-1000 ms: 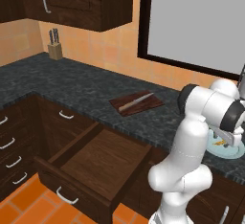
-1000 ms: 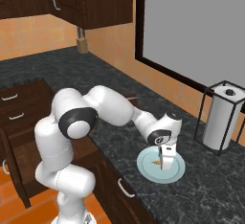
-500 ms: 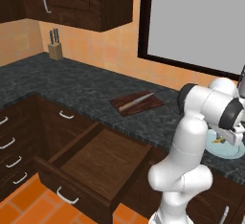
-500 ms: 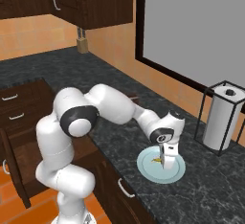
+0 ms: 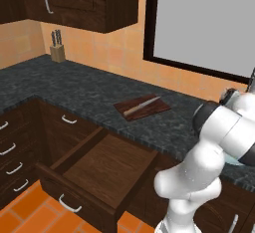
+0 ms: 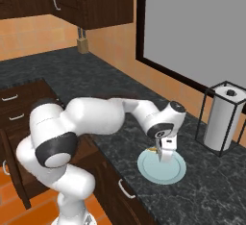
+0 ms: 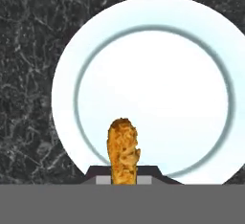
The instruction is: Pick up the knife from the drawer and place it on the cutting board. Then place the meat from the plate to the cutting board.
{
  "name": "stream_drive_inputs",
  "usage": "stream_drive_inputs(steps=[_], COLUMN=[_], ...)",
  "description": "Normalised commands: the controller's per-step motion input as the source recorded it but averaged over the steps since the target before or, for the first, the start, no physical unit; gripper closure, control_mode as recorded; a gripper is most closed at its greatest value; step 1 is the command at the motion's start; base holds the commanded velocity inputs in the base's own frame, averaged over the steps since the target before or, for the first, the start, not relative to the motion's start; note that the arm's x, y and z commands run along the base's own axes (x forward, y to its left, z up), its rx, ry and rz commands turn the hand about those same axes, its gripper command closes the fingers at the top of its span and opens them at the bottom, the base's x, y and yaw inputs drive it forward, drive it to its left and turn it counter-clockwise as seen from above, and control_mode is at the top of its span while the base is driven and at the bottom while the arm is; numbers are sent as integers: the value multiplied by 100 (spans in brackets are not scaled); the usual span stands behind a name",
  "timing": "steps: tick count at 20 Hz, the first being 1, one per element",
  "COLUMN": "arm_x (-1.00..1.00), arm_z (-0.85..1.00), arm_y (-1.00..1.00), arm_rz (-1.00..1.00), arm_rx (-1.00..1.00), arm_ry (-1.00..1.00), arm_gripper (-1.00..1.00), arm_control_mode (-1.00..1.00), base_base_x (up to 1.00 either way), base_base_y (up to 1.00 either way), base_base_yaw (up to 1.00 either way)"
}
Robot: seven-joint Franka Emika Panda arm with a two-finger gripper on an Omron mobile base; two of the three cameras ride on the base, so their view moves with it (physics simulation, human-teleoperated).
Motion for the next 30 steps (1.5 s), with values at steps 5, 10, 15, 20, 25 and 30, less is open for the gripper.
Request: stream_drive_inputs(steps=[5,10,15,20,25,30], arm_x=[81,100,100,100,92,54], arm_z=[86,65,39,1,-26,-59], arm_y=[99,100,73,12,16,8], arm_rz=[10,10,3,0,0,0], arm_rx=[-2,0,0,0,0,-1], arm_ry=[-17,-9,-1,0,0,1], arm_gripper=[100,100,100,100,100,100], arm_control_mode=[-100,-100,-100,-100,-100,-100], base_base_x=[0,0,0,0,0,0], base_base_y=[0,0,0,0,0,0], base_base_yaw=[0,0,0,0,0,0])
